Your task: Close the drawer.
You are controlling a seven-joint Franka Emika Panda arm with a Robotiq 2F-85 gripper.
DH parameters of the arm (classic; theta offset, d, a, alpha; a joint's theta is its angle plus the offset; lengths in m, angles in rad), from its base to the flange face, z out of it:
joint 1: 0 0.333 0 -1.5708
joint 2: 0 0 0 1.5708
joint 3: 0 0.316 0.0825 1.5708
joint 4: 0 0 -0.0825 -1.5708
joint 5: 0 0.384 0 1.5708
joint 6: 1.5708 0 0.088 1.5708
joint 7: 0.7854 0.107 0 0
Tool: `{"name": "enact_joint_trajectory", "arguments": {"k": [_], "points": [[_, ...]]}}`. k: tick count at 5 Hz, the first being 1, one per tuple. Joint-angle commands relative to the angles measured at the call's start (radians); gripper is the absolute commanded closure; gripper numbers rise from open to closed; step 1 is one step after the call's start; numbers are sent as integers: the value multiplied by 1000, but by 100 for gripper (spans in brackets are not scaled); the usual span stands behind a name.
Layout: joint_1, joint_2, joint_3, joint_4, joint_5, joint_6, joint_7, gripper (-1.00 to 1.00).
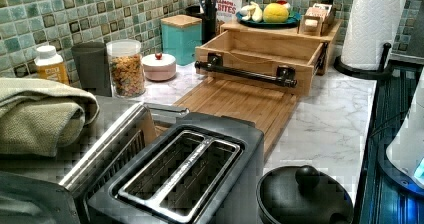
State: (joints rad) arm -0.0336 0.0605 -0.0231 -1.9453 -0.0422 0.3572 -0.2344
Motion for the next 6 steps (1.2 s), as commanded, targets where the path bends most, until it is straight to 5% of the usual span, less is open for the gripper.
{"name": "enact_joint_trajectory", "arguments": {"k": [1,3,6], "points": [[34,-70,46,-158,27,88,-336,100],[22,-54,35,-307,-33,288,-487,100],[-6,5,10,-380,-85,454,-568,100]]}}
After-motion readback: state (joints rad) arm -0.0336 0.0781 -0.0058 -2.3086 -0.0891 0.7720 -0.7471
